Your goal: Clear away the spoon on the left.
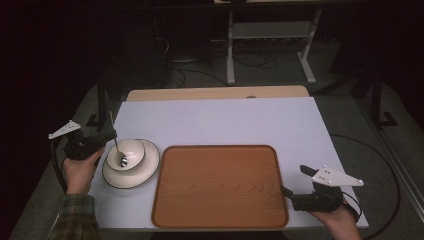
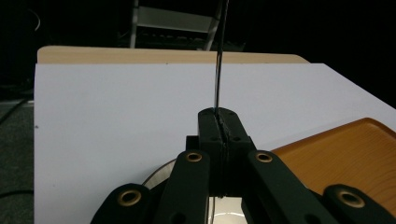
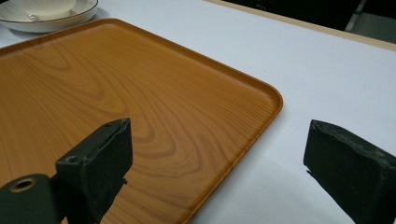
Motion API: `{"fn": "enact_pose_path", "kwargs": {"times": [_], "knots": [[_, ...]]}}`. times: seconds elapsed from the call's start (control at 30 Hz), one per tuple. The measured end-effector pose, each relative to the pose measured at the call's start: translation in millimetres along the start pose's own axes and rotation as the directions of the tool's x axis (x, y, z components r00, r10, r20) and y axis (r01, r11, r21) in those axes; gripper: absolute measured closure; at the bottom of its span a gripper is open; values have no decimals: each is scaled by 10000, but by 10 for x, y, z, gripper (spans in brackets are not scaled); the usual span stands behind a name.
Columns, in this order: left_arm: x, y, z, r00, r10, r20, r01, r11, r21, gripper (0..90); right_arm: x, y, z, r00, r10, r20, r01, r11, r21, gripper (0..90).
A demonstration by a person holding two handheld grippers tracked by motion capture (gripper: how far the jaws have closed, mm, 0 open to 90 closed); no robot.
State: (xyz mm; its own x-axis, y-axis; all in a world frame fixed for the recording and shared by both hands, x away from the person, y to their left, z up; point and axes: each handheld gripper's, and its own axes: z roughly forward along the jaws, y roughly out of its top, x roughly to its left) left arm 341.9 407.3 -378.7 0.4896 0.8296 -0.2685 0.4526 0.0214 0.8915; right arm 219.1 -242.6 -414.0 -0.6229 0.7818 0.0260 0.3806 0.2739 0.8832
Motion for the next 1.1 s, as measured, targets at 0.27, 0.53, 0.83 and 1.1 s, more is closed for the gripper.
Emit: {"fn": "enact_pose_path", "kwargs": {"times": [0.27,0.53,0.83,1.1], "knots": [[-84,76,-47,9994,343,90,-340,9991,-244,891,-1,1,-1,10000,10,0,-10,10000,-7,74],[-196,169,-99,9973,676,276,-665,9970,-389,891,-5,3,0,10000,7,-17,-7,10000,-23,73],[-322,269,-140,9934,897,718,-854,9945,-603,891,-9,-5,-11,10000,35,9,-35,10000,-27,73],[-444,331,-139,9879,1135,1057,-1081,9926,-561,891,-10,-1,-7,10000,12,-16,-12,10000,-36,74]]}}
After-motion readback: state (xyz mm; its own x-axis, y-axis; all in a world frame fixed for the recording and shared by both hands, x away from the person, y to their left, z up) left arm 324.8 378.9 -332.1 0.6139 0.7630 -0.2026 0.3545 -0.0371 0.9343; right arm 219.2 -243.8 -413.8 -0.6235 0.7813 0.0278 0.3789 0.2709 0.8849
